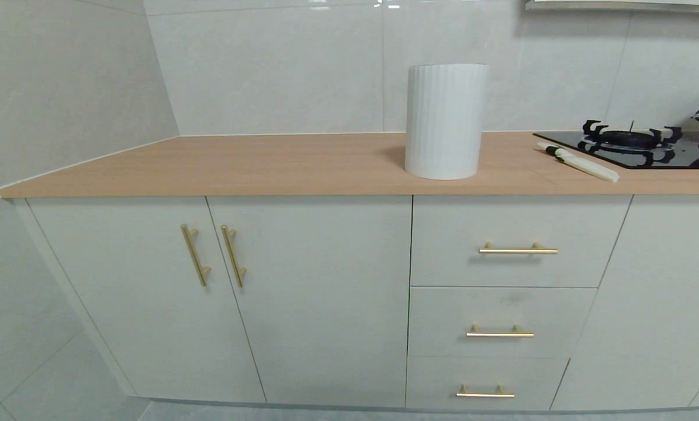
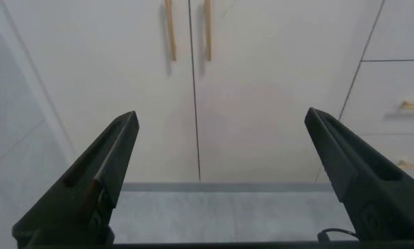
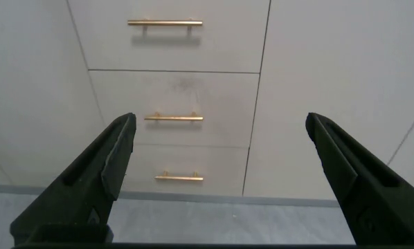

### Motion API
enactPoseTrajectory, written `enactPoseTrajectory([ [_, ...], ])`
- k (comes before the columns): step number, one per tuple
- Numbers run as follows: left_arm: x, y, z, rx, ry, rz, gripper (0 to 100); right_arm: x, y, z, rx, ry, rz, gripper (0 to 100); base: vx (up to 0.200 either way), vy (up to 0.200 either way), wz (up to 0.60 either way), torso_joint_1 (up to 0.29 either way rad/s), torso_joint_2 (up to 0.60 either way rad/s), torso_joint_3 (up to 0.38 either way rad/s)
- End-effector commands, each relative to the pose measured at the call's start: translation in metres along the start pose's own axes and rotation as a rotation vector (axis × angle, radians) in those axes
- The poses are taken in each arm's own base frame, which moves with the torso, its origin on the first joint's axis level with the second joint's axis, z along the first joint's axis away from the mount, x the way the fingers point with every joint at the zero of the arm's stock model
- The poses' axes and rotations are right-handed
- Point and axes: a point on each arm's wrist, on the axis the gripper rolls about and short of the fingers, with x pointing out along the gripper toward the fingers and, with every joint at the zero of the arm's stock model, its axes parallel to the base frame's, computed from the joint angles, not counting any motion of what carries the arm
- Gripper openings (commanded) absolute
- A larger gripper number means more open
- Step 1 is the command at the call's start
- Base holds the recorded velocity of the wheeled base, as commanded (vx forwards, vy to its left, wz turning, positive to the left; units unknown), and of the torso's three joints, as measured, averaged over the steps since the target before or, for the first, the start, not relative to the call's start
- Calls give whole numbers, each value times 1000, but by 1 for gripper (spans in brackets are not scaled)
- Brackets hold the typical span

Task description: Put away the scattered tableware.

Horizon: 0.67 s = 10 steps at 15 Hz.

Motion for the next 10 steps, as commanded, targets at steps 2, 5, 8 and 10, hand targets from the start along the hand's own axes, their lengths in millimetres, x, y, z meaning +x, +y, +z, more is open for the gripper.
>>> enactPoseTrajectory([
  [2,0,0,0,0,0,1,100,0,0,0,0,2,0,100,200,0,0,0,0,5],
  [5,0,0,0,0,0,1,100,0,0,0,0,2,2,100,200,0,0,4,4,2],
  [8,0,0,0,0,0,0,100,0,0,0,0,2,0,100,200,0,0,4,5,2],
  [10,0,0,0,0,0,1,100,0,0,0,0,2,0,100,0,0,0,0,0,0],
])
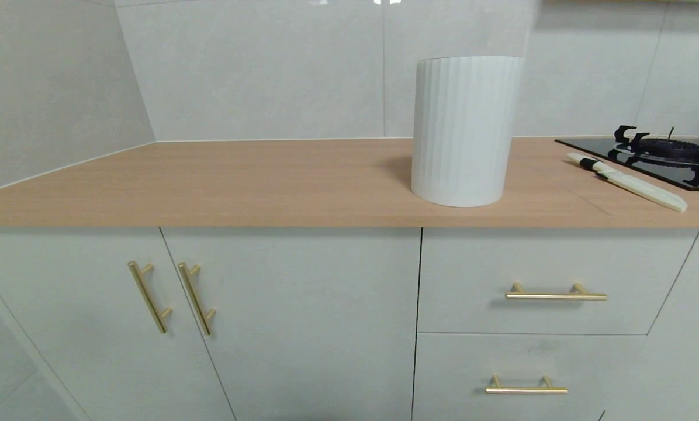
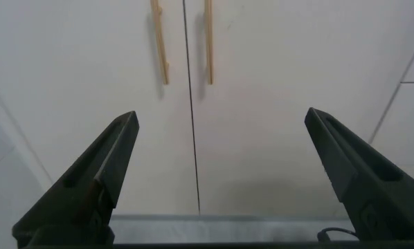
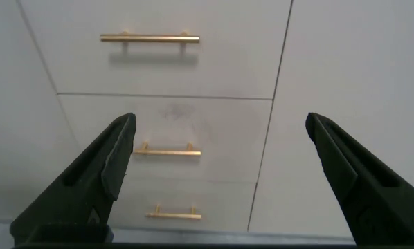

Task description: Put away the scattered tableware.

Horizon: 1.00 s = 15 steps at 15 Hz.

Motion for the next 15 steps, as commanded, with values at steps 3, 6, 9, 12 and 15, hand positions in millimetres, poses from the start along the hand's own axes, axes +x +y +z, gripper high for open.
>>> enactPoseTrajectory([
  [3,0,0,0,0,0,1,100,0,0,0,1,2,0,100,0,0,0,0,0,0],
  [6,0,0,0,0,0,1,100,0,0,0,1,2,0,100,0,0,-200,-1,-1,1],
  [9,0,0,0,0,0,0,100,0,0,0,1,2,2,100,0,0,0,0,0,0],
  [12,0,0,0,0,0,0,100,0,0,0,1,2,0,100,0,0,0,0,0,0],
  [15,0,0,0,2,0,1,100,0,0,0,1,2,0,100,0,-67,0,1,1,-1],
])
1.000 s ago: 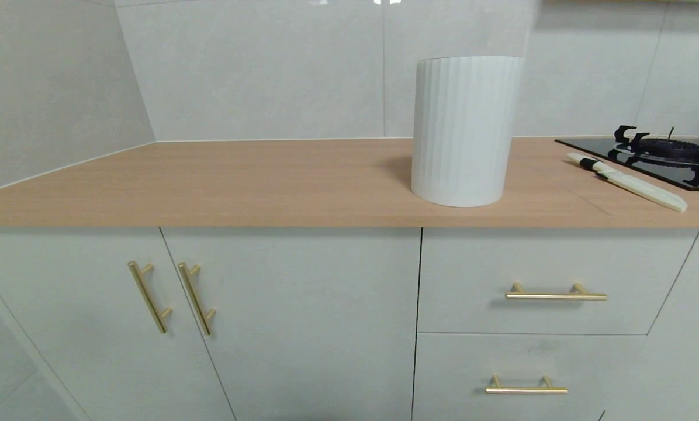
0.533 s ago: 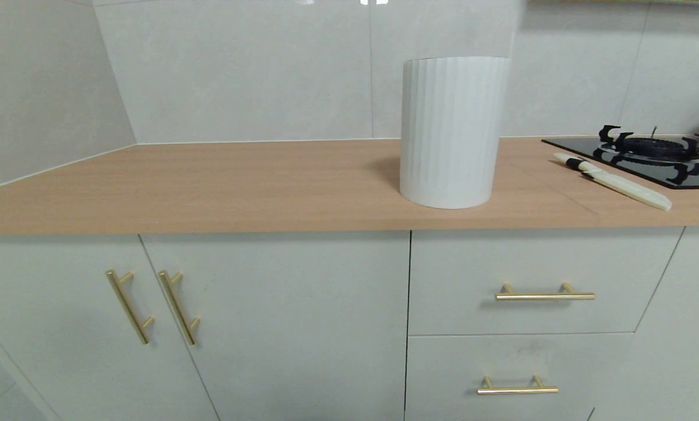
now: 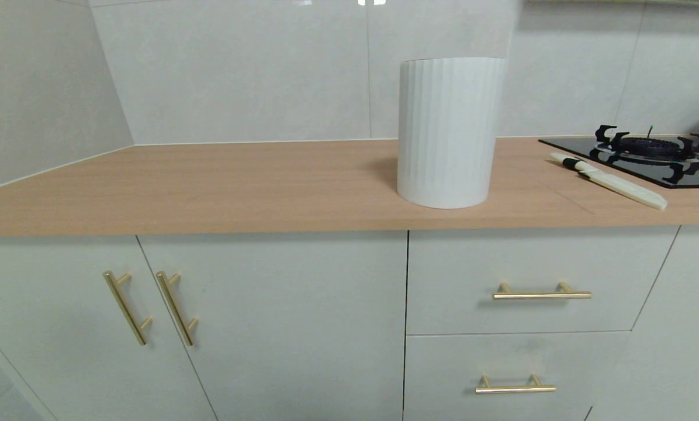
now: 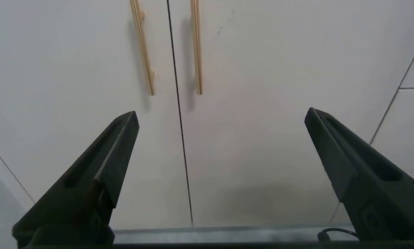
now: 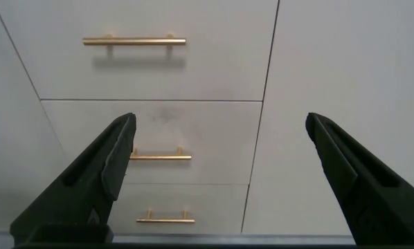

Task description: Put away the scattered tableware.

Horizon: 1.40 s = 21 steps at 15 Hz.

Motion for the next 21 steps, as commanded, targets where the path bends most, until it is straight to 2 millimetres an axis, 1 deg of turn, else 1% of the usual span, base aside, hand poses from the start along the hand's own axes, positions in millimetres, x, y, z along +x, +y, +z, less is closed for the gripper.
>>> enactPoseTrajectory([
  [1,0,0,0,0,0,1,100,0,0,0,-1,1,0,100,0,-200,0,-7,-2,7],
  [8,0,0,0,0,0,-1,100,0,0,0,-1,1,0,100,0,-200,0,2,4,2],
  [14,0,0,0,-1,0,1,100,0,0,0,-2,1,2,100,0,0,0,0,0,0],
  [17,0,0,0,-3,0,1,100,0,0,0,-2,1,2,100,200,0,0,-2,-1,5],
  [21,0,0,0,-1,0,1,100,0,0,0,-2,1,2,100,0,0,0,0,0,0],
])
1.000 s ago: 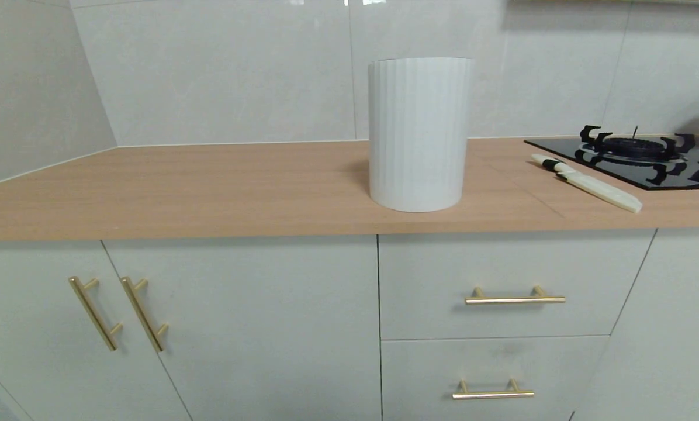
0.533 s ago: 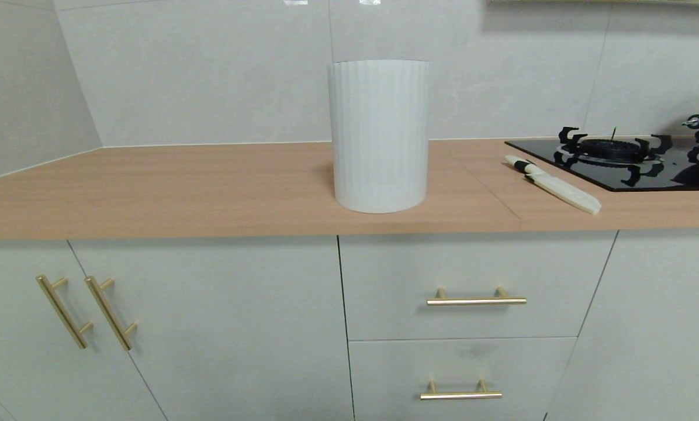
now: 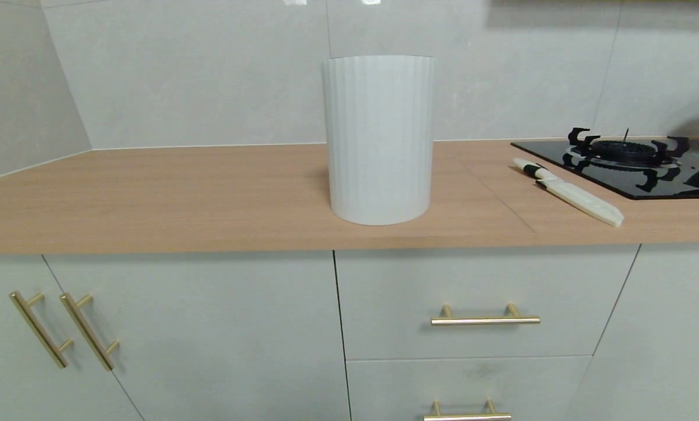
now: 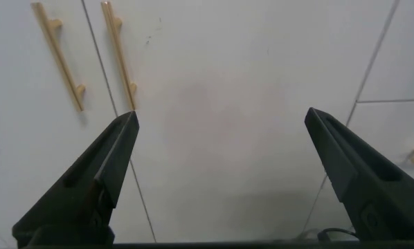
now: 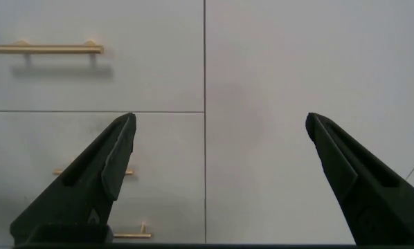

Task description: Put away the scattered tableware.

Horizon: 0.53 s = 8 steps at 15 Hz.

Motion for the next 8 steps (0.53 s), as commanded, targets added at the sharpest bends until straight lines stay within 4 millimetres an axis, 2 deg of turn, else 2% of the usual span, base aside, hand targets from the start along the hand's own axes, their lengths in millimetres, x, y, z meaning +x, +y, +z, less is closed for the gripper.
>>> enactPoseTrajectory([
  [1,0,0,0,0,0,0,100,0,0,0,-1,1,0,100,0,0,0,0,0,0],
  [8,0,0,0,0,0,0,100,0,0,0,-2,1,2,100,0,0,0,0,0,0],
])
